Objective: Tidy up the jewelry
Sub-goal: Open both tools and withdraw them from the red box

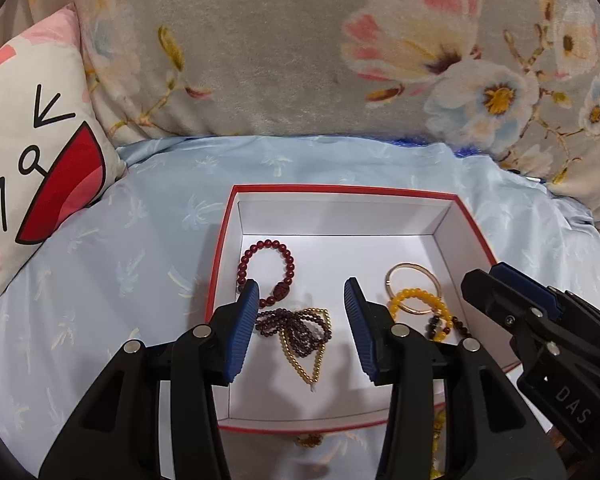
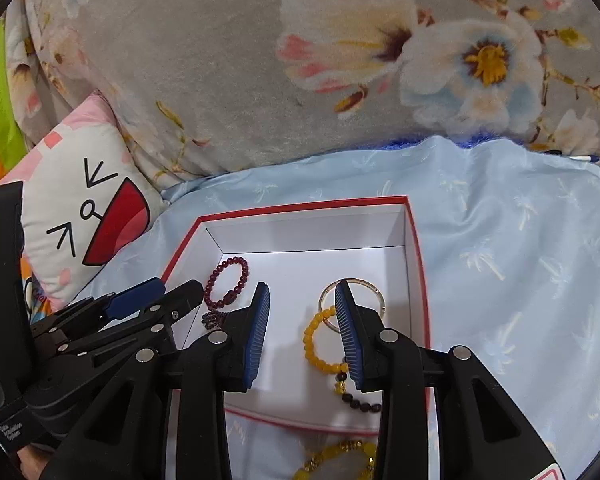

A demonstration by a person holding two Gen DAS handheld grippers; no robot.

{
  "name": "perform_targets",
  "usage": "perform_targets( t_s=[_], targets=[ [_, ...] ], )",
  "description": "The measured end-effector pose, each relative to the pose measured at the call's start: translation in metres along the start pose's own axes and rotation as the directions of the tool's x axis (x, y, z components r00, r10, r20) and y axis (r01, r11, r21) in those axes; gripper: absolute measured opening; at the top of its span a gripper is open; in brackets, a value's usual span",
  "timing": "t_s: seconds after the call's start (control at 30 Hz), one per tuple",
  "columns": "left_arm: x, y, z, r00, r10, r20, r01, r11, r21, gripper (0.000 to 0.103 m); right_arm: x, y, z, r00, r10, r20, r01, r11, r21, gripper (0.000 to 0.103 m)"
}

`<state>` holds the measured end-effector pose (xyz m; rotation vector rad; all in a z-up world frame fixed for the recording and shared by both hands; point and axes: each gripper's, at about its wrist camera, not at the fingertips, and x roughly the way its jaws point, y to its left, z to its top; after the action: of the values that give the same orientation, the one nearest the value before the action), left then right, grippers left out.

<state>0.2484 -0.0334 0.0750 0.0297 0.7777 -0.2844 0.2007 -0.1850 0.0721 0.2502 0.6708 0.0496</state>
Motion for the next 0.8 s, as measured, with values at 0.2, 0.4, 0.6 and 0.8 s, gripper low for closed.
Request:
perform_targets(
  t_s=[0.2, 0.4, 0.6, 0.8],
  targets=[
    [-0.028, -0.010, -0.015, 1.000, -0.006, 0.015, 0.006, 1.000, 0.023, 0.042, -0.038, 0.000, -0.018, 0.999, -0.005, 0.033, 0.005, 1.000, -0.003, 0.034],
    [-0.058, -0.014, -0.052, 1.000, -0.017, 0.008, 0.017, 0.999, 0.030, 0.042, -0.071, -0.007, -0.057, 0.999, -0.046, 0.026, 0.046, 0.999, -0.002, 0.034],
    [-0.076, -0.008, -0.104, 0.999, -0.022, -0.044, 0.022, 1.000, 0.000, 0.042, -0.094, -0.016, -0.110, 0.997, -0.076, -0.029, 0.076, 0.997, 0.005, 0.034],
    [-0.089, 0.005, -0.148, 0.995, -0.030, -0.092, 0.025, 0.998, -0.056, 0.041, -0.113, -0.020, -0.151, 0.994, -0.080, -0.072, 0.082, 0.996, 0.027, 0.034]
  ],
)
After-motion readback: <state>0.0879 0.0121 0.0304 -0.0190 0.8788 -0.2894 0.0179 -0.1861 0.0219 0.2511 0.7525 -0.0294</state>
